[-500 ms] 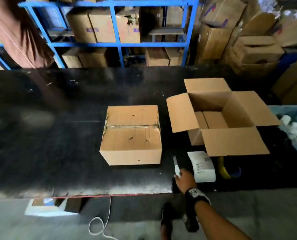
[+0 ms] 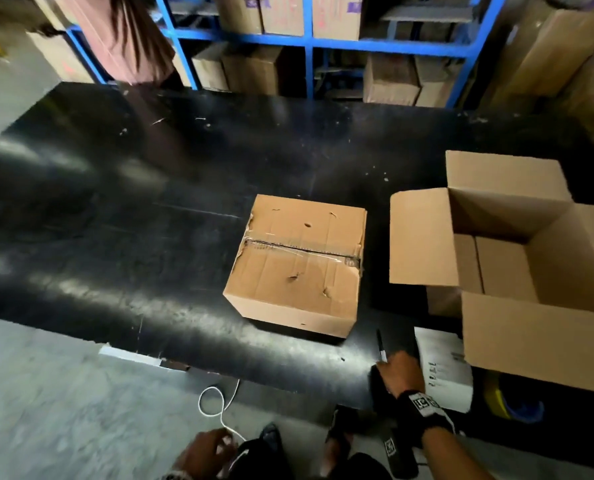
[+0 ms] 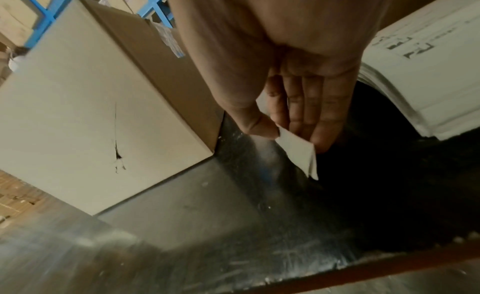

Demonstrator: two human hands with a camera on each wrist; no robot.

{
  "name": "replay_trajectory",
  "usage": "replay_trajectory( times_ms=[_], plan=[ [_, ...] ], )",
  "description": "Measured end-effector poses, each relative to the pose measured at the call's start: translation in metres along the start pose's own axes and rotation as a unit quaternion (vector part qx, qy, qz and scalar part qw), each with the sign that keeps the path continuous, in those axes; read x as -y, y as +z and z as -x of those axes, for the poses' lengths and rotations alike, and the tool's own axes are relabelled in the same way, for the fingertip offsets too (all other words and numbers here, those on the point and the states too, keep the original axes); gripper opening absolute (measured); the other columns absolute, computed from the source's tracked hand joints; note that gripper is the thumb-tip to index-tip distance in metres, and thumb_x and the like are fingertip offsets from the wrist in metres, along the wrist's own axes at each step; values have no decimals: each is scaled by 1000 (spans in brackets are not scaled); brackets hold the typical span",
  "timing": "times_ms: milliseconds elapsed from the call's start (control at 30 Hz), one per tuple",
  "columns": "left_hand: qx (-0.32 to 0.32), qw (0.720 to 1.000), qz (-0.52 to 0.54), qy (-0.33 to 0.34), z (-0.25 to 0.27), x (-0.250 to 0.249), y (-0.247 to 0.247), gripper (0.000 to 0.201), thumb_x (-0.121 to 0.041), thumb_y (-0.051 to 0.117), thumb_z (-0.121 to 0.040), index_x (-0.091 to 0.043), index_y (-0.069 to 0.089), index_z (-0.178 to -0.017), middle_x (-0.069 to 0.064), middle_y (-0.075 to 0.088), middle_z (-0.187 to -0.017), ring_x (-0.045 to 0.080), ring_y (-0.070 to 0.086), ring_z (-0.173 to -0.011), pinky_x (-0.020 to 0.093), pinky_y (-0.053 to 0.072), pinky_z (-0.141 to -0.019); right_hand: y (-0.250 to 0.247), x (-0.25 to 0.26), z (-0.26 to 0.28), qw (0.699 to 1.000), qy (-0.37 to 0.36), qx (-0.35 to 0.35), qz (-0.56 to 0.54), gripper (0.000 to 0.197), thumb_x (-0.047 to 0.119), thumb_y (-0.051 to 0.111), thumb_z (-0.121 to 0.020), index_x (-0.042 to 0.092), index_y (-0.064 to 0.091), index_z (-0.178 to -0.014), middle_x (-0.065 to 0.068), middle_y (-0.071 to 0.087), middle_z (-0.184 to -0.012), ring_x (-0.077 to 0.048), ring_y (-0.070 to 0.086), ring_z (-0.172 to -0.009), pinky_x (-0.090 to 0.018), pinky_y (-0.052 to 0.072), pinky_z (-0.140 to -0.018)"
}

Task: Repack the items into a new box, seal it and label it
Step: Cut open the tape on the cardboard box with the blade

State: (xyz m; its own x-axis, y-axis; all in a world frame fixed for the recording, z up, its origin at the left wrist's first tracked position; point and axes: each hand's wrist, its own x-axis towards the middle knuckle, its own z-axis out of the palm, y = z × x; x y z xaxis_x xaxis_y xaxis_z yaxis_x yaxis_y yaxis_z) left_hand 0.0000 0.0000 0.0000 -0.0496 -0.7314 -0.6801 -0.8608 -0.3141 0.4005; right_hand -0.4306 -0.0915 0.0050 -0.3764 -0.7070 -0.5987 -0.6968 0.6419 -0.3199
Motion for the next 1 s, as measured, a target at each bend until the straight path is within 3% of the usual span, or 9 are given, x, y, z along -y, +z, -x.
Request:
replay_trajectory(
  times_ms=[67,167,267,333,433,567,633,767,1000],
  plan=[
    [-53,998,16,36,-2,-39,-44,14,-70,58,-75,-57,61,-82,-13,70,-82,2,69,-85,28,54,-79,-10,1,8,1000,-15,-7,-15,17,24,62,-92,9,66,-87,-22,72,-103,-39,68,-99,-36,50,-79],
    [-136,979,62,138,-8,-96,-106,29,-62,53,-85,-41,64,-103,-17,73,-89,-2,68,-83,33,56,-78,-29,9,24,994,-71,-52,-62,24,22,60,-98,21,48,-76,-17,67,-82,-42,66,-90,-39,45,-70],
    [-235,945,14,228,-25,-144,-156,35,-55,51,-92,-34,62,-119,-15,66,-118,3,62,-106,28,53,-90,-61,24,47,979,-127,-110,-116,11,30,57,-100,21,55,-94,-13,68,-82,-40,65,-83,-45,48,-72],
    [-275,918,-44,281,-45,-166,-178,40,-53,47,-96,-30,57,-127,-8,54,-137,10,52,-125,32,50,-99,-81,44,59,967,-151,-151,-137,28,47,48,-100,22,59,-101,-10,71,-84,-37,66,-81,-45,50,-72],
    [-266,907,-116,307,-81,-187,-192,55,-51,34,-100,-18,46,-143,4,33,-158,22,26,-148,41,33,-117,-107,93,75,956,-198,-154,-152,24,49,46,-97,30,60,-104,-3,73,-91,-28,68,-85,-42,53,-75],
    [-253,885,-191,341,-116,-196,-185,66,-51,35,-100,-7,39,-148,16,26,-160,30,15,-150,47,26,-120,-113,161,61,930,-301,-172,-122,7,34,53,-103,32,58,-107,9,71,-94,-8,65,-80,-28,49,-67],
    [-237,888,-219,327,-125,-188,-176,74,-59,32,-98,-5,38,-149,18,25,-160,32,12,-150,49,24,-120,-107,196,47,922,-341,-160,-85,15,26,54,-102,25,57,-117,9,70,-103,-8,65,-87,-26,51,-72],
    [-225,886,-253,317,-129,-181,-167,82,-66,22,-99,-4,29,-152,19,19,-161,33,10,-151,49,19,-121,-99,251,21,913,-391,-113,7,19,29,47,-105,31,51,-123,6,73,-105,-18,70,-87,-40,58,-72],
    [-215,891,-263,301,-129,-183,-166,82,-67,8,-99,-9,11,-156,13,2,-163,30,-5,-152,48,4,-123,-84,298,-9,870,-468,-102,115,23,18,50,-103,30,55,-122,5,73,-106,-19,69,-89,-37,56,-72]
  ],
)
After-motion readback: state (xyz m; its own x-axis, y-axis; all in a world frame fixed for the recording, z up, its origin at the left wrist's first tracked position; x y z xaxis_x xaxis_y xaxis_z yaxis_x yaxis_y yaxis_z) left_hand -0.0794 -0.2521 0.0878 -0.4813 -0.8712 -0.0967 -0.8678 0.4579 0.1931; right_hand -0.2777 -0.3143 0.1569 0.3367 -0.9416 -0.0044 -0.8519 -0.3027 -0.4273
